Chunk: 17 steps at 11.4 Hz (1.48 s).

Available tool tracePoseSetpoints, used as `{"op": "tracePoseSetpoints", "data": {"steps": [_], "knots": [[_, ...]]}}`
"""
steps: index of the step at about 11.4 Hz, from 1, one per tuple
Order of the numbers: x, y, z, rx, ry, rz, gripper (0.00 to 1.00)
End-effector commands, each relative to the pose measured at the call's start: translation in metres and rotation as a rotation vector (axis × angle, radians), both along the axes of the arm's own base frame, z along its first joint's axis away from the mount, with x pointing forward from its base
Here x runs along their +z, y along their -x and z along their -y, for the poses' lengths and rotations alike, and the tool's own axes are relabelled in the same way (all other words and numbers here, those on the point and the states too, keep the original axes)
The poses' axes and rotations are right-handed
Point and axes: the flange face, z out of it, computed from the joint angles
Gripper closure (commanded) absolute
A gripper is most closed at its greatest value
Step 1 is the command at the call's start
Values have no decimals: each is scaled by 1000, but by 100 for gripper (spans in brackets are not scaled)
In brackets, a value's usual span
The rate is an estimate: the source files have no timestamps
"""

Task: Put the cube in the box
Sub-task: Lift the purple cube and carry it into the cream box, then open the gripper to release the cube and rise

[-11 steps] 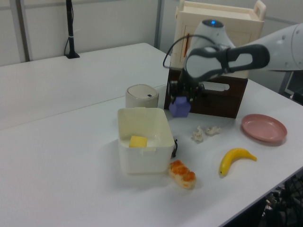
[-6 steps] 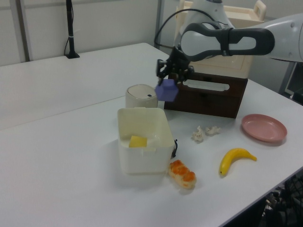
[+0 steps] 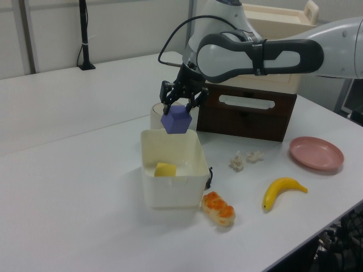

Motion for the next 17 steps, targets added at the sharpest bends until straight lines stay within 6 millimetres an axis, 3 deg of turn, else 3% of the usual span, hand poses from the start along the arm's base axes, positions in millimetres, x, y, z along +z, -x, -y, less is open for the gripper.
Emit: {"op": "tracePoseSetpoints", "data": {"steps": [1, 5, 7, 10, 12, 14, 17], "knots": [[4, 5, 4, -17, -4, -17, 0], [5, 5, 5, -13, 3, -13, 0], [16, 14, 19, -9, 62, -49, 0], [51, 43, 74, 52, 201, -145, 0], [77, 51, 122, 85, 206, -224, 0], [90, 52, 152, 54, 149, -224, 0], [100, 54, 171, 74, 149, -241, 0]]}}
